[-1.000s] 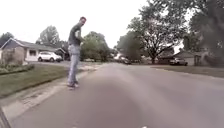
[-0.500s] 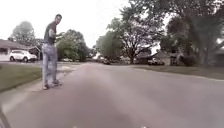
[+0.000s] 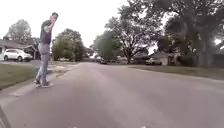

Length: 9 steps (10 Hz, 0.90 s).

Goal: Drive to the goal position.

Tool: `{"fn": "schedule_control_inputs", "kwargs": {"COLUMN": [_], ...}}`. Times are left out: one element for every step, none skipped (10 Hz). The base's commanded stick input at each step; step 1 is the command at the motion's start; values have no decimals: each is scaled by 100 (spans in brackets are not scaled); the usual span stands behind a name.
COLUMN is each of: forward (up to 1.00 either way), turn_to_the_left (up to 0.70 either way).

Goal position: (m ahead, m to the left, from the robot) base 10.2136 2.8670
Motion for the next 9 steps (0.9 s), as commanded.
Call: {"fn": "schedule_control_inputs", "kwargs": {"forward": [70,70,70,70,70,70,70,70,70], "turn_to_the_left": [0,0,0,0,0,0,31,35,35]}}
